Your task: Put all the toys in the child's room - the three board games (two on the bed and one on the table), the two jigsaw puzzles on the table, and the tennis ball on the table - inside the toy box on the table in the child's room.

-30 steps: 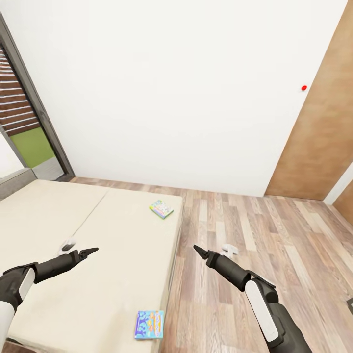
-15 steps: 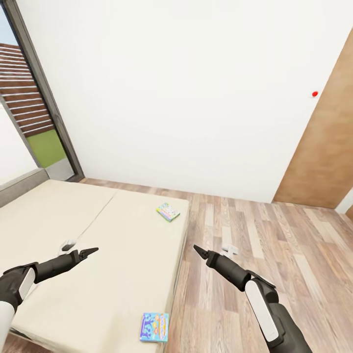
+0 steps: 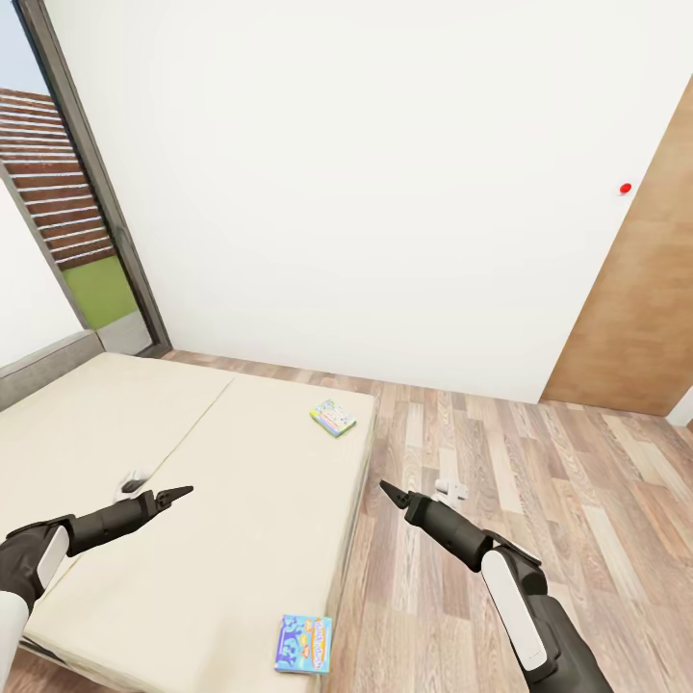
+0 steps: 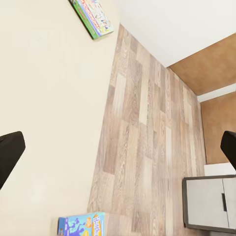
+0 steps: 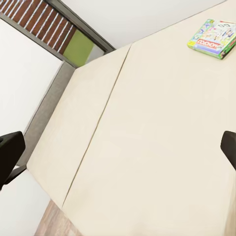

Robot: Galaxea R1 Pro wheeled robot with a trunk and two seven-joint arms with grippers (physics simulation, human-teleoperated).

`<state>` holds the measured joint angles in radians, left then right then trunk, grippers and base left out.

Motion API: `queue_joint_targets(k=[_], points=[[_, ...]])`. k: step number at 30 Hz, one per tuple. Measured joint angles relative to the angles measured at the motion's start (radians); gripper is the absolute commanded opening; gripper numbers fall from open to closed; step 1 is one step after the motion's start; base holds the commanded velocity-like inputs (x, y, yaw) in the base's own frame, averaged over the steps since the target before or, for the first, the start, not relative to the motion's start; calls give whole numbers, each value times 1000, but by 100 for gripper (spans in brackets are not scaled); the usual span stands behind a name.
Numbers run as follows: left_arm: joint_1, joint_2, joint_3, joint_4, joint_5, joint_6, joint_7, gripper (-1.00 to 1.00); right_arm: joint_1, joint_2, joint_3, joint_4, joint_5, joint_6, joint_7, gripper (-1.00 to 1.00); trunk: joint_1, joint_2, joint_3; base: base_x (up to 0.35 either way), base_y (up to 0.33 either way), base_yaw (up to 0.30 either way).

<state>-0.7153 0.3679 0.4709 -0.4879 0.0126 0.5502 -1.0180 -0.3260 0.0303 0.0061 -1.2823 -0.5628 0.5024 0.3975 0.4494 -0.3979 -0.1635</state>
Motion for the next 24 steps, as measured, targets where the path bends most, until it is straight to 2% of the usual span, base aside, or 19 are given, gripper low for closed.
queue_joint_targets(k=[6,17,24], points=[[0,0,0,0,0,0,-1,100,0,0,0,0,0,0,0,100,0,0,1,0,-24,71],[0,0,0,0,0,0,0,100,0,0,1,-1,0,0,0,100,0,0,9,0,-179,204],[0,0,0,0,0,0,1,100,0,0,0,-1,0,0,0,100,0,0,13,0,-65,145]])
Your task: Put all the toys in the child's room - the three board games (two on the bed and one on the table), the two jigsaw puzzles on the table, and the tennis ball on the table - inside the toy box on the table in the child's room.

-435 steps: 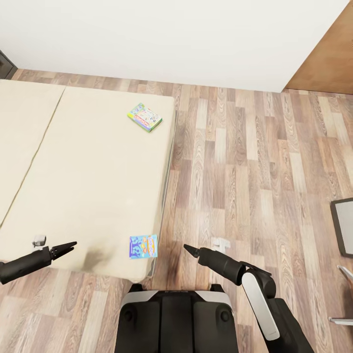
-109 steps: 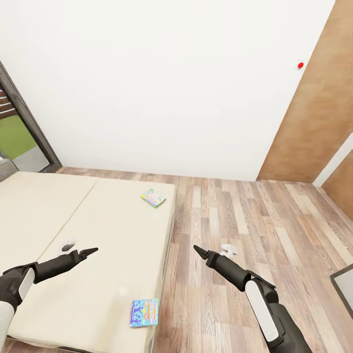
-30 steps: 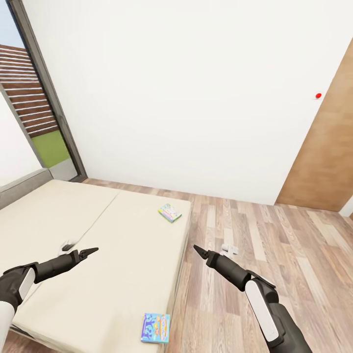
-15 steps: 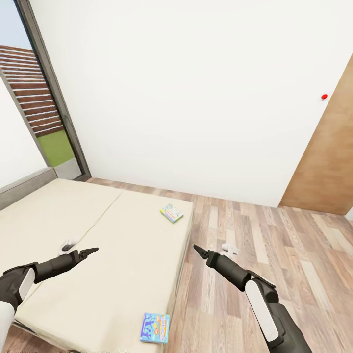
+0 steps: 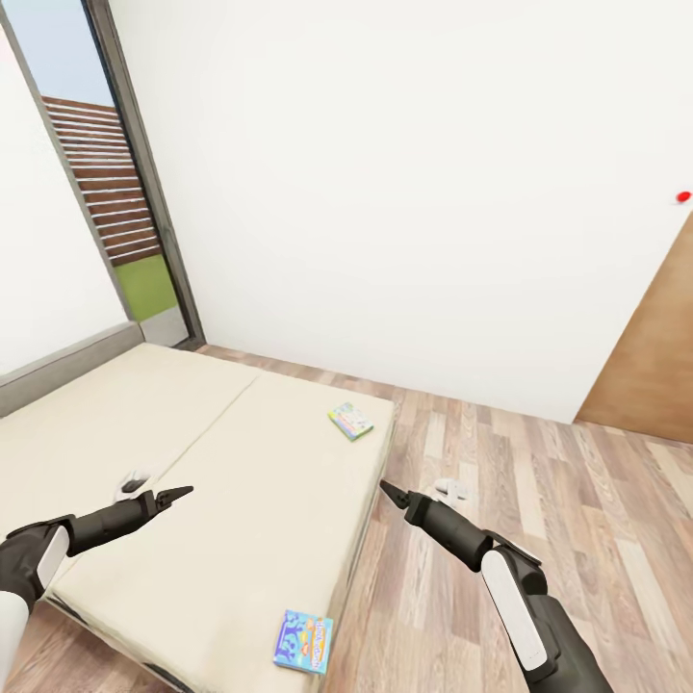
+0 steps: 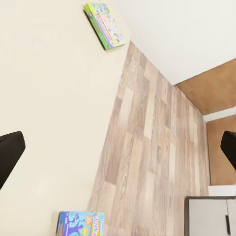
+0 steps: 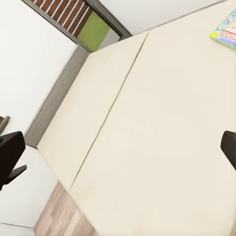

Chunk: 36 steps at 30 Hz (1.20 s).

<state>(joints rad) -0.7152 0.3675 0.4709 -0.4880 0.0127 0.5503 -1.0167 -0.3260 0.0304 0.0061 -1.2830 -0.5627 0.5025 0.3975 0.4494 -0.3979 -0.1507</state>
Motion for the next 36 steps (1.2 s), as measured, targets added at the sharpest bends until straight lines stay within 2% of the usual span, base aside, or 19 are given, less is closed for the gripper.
queue_joint_targets(k=[9,17,27,36], points=[[0,0,0,0,0,0,2,100,0,0,1,-1,0,0,0,100,0,0,1,0,-97,46],[0,0,0,0,0,0,0,100,0,0,1,-1,0,0,0,100,0,0,7,0,-164,172],[0,0,0,0,0,0,1,100,0,0,1,0,0,0,0,100,0,0,15,0,-30,210],[0,-1,0,0,0,0,3,100,0,0,0,1,0,0,0,100,0,0,18,1,-3,65]])
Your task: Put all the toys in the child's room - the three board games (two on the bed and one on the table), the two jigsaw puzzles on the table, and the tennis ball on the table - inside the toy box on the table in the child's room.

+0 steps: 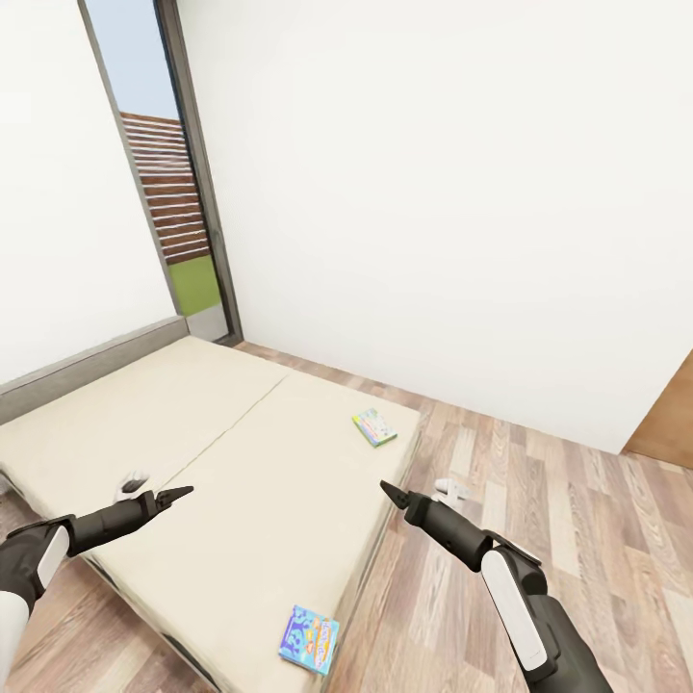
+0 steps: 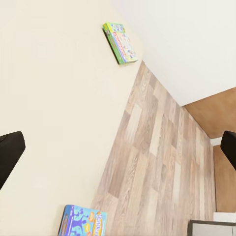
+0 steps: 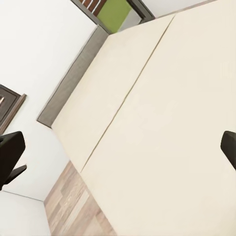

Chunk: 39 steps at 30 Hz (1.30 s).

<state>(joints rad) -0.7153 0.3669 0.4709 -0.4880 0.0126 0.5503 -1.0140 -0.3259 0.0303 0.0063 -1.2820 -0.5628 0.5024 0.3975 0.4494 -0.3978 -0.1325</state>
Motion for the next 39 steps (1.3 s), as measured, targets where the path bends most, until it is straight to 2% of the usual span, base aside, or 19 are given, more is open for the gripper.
queue_joint_targets(k=[21,39], points=[[0,0,0,0,0,0,-3,100,0,0,0,0,0,0,0,100,0,0,1,56,-2,11],[0,0,0,0,0,0,-4,100,0,0,1,-3,0,0,1,100,0,0,10,2,-127,115]])
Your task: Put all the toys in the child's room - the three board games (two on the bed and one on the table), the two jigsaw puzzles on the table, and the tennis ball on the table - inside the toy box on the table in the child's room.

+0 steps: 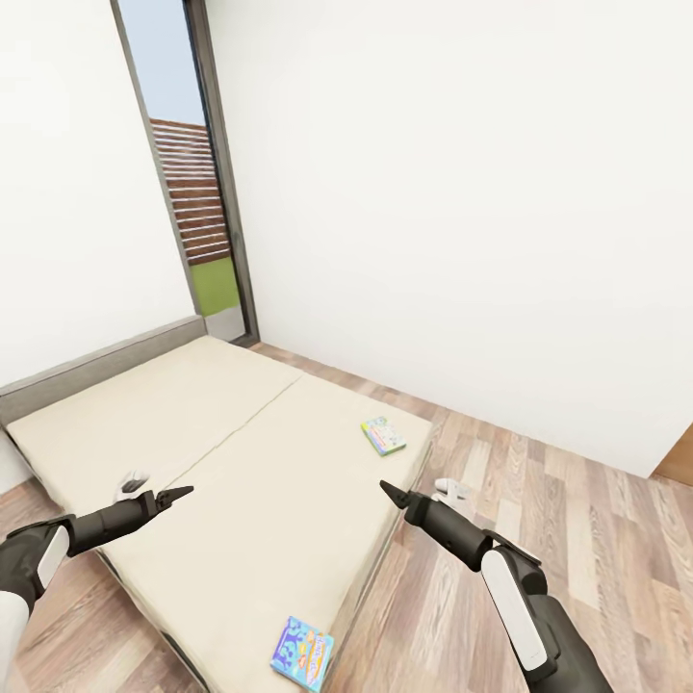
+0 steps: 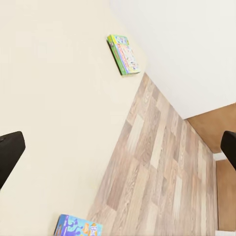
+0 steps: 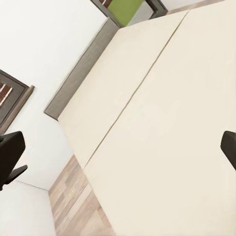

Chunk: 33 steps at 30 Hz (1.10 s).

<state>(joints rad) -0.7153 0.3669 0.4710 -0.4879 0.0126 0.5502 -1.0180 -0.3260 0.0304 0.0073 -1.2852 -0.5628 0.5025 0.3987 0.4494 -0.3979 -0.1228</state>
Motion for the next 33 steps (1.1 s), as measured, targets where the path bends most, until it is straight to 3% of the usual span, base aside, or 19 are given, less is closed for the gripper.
queue_joint_targets(k=[8,20,33], points=[[0,0,0,0,0,0,0,100,0,0,0,-1,0,0,0,100,0,0,0,0,-21,41],[0,0,0,0,1,0,0,100,0,0,0,-4,0,0,0,100,0,0,3,0,-84,180],[0,0,0,0,0,0,1,100,0,0,0,-4,0,0,0,100,0,0,4,0,-9,28]])
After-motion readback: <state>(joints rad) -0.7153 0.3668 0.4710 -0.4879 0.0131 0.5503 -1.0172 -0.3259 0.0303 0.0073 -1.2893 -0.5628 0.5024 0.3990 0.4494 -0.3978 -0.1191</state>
